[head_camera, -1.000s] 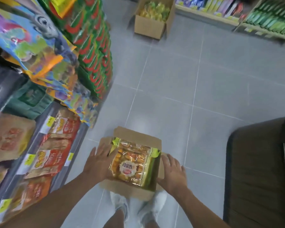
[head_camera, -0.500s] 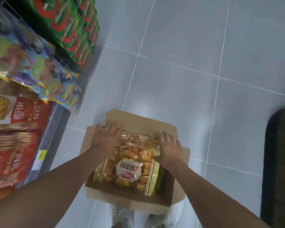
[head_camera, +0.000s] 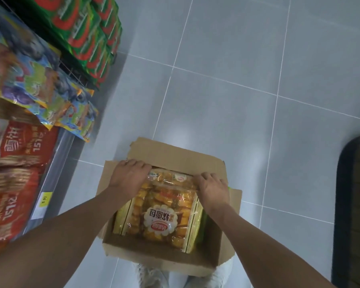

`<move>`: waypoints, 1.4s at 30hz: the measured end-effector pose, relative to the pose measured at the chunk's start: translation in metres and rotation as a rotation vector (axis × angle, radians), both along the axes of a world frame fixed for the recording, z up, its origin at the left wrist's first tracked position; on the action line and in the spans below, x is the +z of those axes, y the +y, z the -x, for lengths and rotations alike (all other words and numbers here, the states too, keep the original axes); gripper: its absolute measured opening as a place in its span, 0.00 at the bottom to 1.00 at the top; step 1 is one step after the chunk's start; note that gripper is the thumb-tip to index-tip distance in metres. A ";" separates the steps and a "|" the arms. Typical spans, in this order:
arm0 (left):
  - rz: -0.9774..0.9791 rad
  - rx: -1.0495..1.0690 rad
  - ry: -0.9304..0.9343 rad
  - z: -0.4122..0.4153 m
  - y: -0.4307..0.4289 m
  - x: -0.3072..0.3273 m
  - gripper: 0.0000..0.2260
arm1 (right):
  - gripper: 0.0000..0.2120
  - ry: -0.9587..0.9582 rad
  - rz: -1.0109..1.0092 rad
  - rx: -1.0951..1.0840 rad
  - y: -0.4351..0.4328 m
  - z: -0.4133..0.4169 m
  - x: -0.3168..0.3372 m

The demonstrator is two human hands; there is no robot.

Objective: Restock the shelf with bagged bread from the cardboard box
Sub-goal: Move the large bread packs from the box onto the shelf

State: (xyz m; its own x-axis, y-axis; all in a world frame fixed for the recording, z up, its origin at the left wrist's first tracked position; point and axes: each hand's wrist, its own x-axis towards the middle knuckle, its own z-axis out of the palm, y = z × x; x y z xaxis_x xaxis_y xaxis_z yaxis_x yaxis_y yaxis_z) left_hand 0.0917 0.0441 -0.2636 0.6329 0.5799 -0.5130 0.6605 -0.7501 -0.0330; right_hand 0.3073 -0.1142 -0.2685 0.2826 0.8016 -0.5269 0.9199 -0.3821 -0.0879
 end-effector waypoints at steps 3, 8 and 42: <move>-0.009 0.006 -0.010 0.001 -0.005 0.023 0.24 | 0.18 0.000 -0.016 -0.005 -0.005 0.001 0.016; -0.032 0.018 -0.035 0.005 -0.011 0.072 0.24 | 0.17 -0.015 -0.062 -0.010 -0.013 0.000 0.061; -0.360 0.295 -0.616 0.088 -0.095 0.781 0.24 | 0.17 0.326 -0.398 0.416 0.028 -0.049 0.779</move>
State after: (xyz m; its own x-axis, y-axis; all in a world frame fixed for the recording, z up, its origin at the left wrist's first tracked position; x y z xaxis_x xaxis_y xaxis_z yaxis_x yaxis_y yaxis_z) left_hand 0.0041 -0.0505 0.5177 0.5367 0.8331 0.1340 0.8095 -0.5531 0.1969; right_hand 0.3558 -0.0864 0.5107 -0.2163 0.9606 -0.1743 0.8863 0.1184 -0.4476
